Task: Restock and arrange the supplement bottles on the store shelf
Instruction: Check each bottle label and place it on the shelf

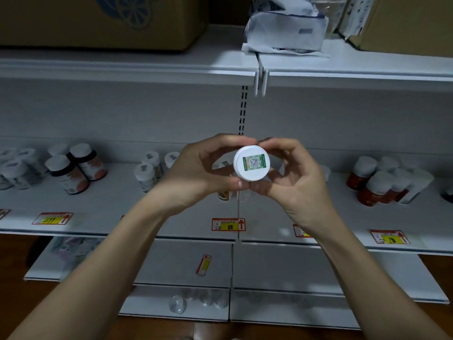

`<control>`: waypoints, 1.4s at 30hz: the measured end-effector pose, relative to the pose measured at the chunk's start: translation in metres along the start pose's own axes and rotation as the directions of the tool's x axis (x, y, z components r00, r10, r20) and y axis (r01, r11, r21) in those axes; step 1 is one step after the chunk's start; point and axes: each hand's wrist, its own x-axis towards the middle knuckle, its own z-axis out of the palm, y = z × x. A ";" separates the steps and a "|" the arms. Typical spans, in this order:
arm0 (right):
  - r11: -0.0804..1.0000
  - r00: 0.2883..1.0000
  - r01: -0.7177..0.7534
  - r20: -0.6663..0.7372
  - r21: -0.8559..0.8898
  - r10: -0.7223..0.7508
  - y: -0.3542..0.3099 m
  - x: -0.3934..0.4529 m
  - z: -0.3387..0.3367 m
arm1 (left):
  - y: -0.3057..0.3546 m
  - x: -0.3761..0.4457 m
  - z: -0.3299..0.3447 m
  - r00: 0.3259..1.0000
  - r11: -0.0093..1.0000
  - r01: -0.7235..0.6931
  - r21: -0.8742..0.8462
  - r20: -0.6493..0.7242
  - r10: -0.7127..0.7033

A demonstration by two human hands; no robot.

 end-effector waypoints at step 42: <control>0.863 0.868 -0.482 -0.215 -0.152 0.447 -0.013 0.028 0.009 | 0.017 0.034 -0.009 0.854 0.856 0.517 0.011 -0.069 -0.515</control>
